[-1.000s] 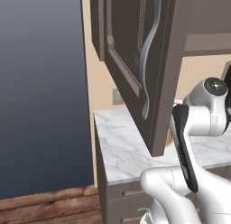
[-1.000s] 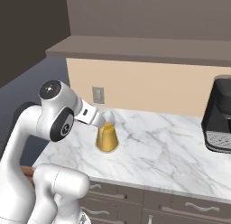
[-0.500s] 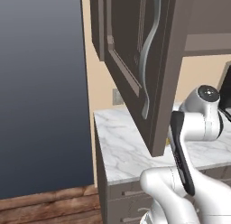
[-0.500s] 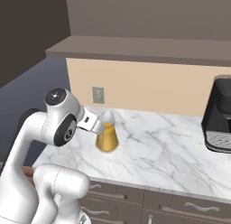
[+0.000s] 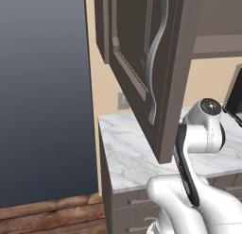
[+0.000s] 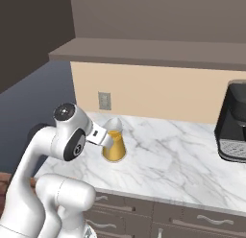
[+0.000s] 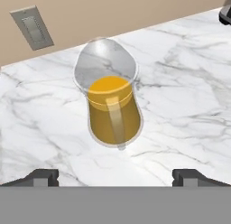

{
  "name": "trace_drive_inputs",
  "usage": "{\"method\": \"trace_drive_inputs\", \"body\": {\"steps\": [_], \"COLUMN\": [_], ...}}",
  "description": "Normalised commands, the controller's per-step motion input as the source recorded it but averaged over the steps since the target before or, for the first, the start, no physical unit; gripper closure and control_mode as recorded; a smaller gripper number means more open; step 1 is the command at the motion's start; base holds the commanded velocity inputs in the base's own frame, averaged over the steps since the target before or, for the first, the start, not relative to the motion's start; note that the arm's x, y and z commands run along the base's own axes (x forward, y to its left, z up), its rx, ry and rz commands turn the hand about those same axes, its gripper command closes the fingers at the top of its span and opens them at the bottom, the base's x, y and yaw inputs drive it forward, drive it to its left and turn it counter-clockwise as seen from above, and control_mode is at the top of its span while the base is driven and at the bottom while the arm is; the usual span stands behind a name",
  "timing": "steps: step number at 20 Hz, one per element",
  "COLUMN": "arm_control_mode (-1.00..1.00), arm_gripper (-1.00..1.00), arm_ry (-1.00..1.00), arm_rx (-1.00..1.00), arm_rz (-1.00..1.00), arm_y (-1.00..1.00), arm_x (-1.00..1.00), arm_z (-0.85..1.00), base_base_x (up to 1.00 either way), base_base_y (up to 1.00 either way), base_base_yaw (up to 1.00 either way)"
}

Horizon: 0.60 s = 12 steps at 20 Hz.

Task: There is a tray on the dining counter. Grab the cup, mug, and pitcher and place them on the tray. The pitcher may be placed next to the tray if it cannot fit the tray.

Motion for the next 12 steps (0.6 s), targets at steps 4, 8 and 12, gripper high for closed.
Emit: {"method": "trace_drive_inputs", "body": {"steps": [4,8,12], "arm_control_mode": [-1.0,-1.0,-1.0], "arm_gripper": [-1.0,-1.0,-1.0], "arm_ry": [0.0,0.0,0.0], "arm_rx": [0.0,0.0,0.0], "arm_rz": [0.02,0.02,0.01], "arm_y": [0.0,0.0,0.0], "arm_x": [0.15,0.16,0.15], "arm_z": [-0.19,-0.14,-0.13], "base_base_x": [0.0,0.0,0.0], "base_base_y": [0.0,0.0,0.0], "base_base_yaw": [0.0,0.0,0.0]}}
